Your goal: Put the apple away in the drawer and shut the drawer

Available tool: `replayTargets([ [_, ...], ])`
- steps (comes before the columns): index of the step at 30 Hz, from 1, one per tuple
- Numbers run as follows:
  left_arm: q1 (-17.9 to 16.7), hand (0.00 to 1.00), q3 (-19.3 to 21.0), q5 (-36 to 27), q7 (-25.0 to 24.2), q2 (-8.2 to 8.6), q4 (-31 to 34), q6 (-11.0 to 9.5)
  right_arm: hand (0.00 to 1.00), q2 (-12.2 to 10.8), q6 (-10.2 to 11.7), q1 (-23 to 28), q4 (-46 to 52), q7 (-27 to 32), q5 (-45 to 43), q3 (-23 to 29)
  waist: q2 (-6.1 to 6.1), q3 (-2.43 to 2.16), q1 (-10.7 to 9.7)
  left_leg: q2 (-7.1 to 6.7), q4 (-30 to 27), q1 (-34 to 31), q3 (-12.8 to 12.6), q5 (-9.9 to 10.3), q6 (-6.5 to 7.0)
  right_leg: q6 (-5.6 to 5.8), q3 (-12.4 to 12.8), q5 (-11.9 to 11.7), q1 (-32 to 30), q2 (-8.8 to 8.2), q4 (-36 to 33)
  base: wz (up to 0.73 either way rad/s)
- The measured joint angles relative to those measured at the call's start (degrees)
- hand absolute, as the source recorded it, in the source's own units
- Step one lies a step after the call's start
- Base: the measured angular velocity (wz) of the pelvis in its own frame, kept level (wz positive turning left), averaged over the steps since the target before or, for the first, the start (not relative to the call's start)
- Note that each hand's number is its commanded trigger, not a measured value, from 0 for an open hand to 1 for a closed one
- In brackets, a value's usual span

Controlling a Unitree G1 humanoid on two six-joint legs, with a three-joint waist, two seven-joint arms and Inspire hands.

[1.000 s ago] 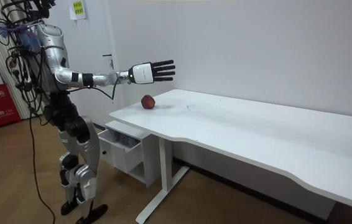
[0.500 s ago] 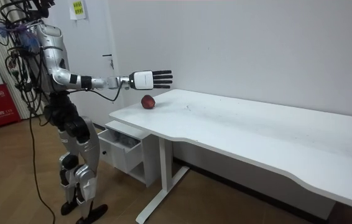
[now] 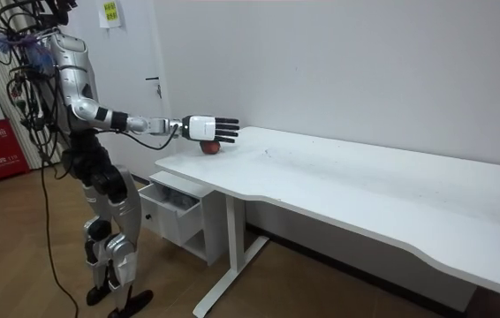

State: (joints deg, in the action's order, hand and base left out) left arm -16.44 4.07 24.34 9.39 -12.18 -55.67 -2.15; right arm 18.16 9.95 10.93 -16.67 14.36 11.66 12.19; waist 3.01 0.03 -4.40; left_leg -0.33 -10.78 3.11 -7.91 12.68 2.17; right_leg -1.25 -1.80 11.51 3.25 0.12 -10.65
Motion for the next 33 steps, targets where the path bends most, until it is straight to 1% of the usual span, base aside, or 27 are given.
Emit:
replayTargets([
  [7,-0.02,0.00,0.01,0.01,0.21,-0.23,0.00,-0.49,0.00,-0.01,0.00,1.79,-1.00,-2.92,-0.77,-0.32,0.16,0.06,-0.05,0.09,0.13,0.55,-0.12,0.00,0.00,0.00,0.05,0.00,0.21,-0.12,-0.06,0.00],
  [10,0.11,0.00,-0.01,0.01,0.64,-0.42,-0.29,-0.81,0.00,-0.01,0.01,1.78,-3.88,-3.33,-1.05,-0.42,0.61,0.09,-0.03,0.11,0.12,0.62,-0.14,0.00,-0.01,-0.01,-0.02,-0.01,0.34,-0.15,-0.09,0.00],
  [11,0.20,0.00,-0.01,0.01,1.10,-0.43,-0.97,-1.00,0.00,0.00,0.52,1.76,-4.70,-3.31,-1.37,-0.65,0.77,0.06,0.01,0.10,0.12,0.65,-0.14,0.00,0.00,-0.01,-0.06,-0.01,0.67,-0.15,-0.06,0.00],
  [14,0.38,0.00,-0.01,0.01,1.37,-0.56,-1.82,-1.10,0.00,-0.01,0.72,1.77,-5.26,-3.24,-2.44,-1.30,1.20,0.11,-0.08,0.10,0.12,0.64,-0.14,0.00,0.00,-0.01,-0.08,-0.01,0.70,-0.11,-0.01,0.00],
  [16,0.38,0.00,-0.01,0.01,1.44,-0.56,-1.86,-1.11,0.00,-0.03,0.79,1.79,-5.43,-3.23,-3.30,-1.53,1.14,0.18,-0.07,0.08,0.15,0.62,-0.14,0.00,0.00,-0.01,-0.09,-0.01,0.72,-0.04,0.01,0.00],
  [18,0.45,0.00,0.00,0.01,1.75,-0.57,-1.92,-1.11,0.00,-0.27,1.45,1.80,-6.04,-3.14,-4.38,-1.60,1.18,0.14,-0.09,0.08,0.21,0.63,-0.13,0.00,-0.01,-0.01,-0.09,-0.01,0.74,-0.10,0.03,0.00],
  [19,0.57,0.00,0.00,0.02,1.75,-0.57,-1.92,-1.11,0.05,-0.35,1.57,1.80,-6.15,-3.12,-4.68,-1.60,1.17,0.13,-0.11,0.09,0.21,0.62,-0.13,0.00,-0.01,-0.01,-0.09,-0.01,0.75,-0.12,0.03,0.00],
  [20,0.61,0.00,0.00,0.02,1.75,-0.57,-1.92,-1.11,0.65,-0.54,1.97,1.80,-6.46,-3.01,-5.38,-1.60,1.13,0.08,-0.11,0.09,0.23,0.63,-0.13,0.00,-0.01,-0.01,-0.10,-0.01,0.76,-0.15,0.03,0.00],
  [21,0.61,0.00,0.00,0.02,1.76,-0.57,-1.92,-1.11,1.00,-0.67,2.23,1.80,-6.58,-2.88,-5.60,-1.60,1.06,0.04,-0.11,0.10,0.25,0.64,-0.13,0.00,-0.01,-0.01,-0.10,-0.01,0.77,-0.16,0.03,0.00],
  [23,0.77,0.00,0.00,0.03,1.84,-0.57,-1.92,-1.16,1.00,-0.71,2.87,1.76,-7.16,-2.65,-5.87,-1.59,0.92,-0.03,-0.10,0.10,0.25,0.65,-0.14,0.00,-0.01,-0.01,-0.10,-0.01,0.78,-0.17,0.04,0.00],
  [26,0.85,0.00,0.00,0.04,2.38,-0.57,-2.18,-1.19,1.00,-0.72,3.29,1.64,-7.83,-1.69,-7.68,-1.19,0.75,-0.14,-0.12,0.11,0.25,0.69,-0.14,0.00,-0.01,-0.01,-0.13,-0.02,0.82,-0.25,0.03,0.00],
  [29,0.82,0.00,0.00,0.04,2.44,-0.56,-2.32,-1.19,1.00,-0.80,4.87,1.29,-9.94,-0.53,-7.88,0.63,0.67,-0.18,-0.15,0.14,0.25,0.76,-0.13,0.00,-0.01,-0.03,-0.13,-0.02,0.87,-0.24,0.04,0.00],
  [33,0.49,0.00,0.03,0.05,2.49,-0.58,-2.32,-1.19,1.00,-0.85,5.30,0.76,-11.09,0.61,-7.94,1.43,0.55,-0.21,0.00,0.22,0.19,0.75,0.07,-0.01,-0.03,-0.08,-0.21,-0.05,0.88,-0.18,0.04,0.00],
])
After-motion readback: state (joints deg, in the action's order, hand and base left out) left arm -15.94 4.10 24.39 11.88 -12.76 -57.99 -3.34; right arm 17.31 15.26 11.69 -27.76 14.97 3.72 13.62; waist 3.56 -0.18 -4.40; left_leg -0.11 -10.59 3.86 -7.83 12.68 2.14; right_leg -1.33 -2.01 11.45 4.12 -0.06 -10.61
